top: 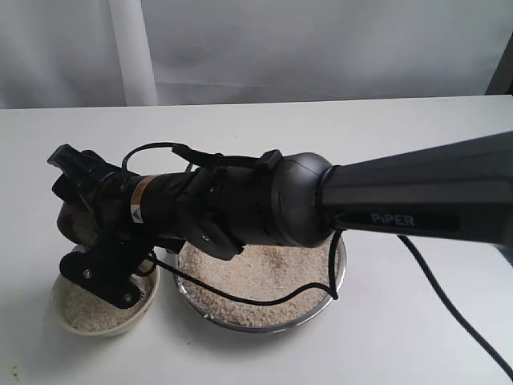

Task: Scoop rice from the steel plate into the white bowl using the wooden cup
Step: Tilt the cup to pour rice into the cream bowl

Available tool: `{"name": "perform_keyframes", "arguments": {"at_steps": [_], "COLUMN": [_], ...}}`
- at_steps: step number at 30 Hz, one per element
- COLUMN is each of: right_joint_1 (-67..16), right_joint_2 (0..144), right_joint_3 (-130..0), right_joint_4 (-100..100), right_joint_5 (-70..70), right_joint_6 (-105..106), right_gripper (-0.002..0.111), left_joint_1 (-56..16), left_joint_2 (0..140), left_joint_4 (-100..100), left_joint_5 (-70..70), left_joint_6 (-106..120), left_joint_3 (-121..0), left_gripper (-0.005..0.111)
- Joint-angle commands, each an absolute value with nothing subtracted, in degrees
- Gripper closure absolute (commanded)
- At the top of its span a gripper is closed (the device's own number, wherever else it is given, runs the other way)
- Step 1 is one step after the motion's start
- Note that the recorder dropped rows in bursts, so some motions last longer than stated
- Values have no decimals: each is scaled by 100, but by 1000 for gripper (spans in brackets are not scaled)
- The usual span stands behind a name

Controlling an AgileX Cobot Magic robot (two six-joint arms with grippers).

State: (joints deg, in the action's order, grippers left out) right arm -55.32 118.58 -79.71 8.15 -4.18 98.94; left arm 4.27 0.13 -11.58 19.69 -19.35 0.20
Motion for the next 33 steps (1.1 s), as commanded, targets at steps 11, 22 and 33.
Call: {"name": "perform_keyframes", "arguments": {"at_steps": [11, 22, 33], "right_joint_1": [-5544, -5544, -5544], "right_joint_2": [12109, 12157, 12157], "right_joint_3": [-8009, -8009, -8009], "right_joint_4": [1762, 2018, 2110], "right_joint_5": [-729, -1308, -1719], "right_joint_6": [9896, 9896, 10242], "right_gripper": [108, 108, 108], "left_joint_1": [401, 401, 401], "left_joint_2": [0, 0, 0], "left_joint_4": [-1126, -1126, -1126], "left_joint_5": [1933, 1933, 1933], "left_joint_6": [-1945, -1945, -1945], "left_joint_3": [0, 0, 0], "left_gripper": [107, 107, 107]}}
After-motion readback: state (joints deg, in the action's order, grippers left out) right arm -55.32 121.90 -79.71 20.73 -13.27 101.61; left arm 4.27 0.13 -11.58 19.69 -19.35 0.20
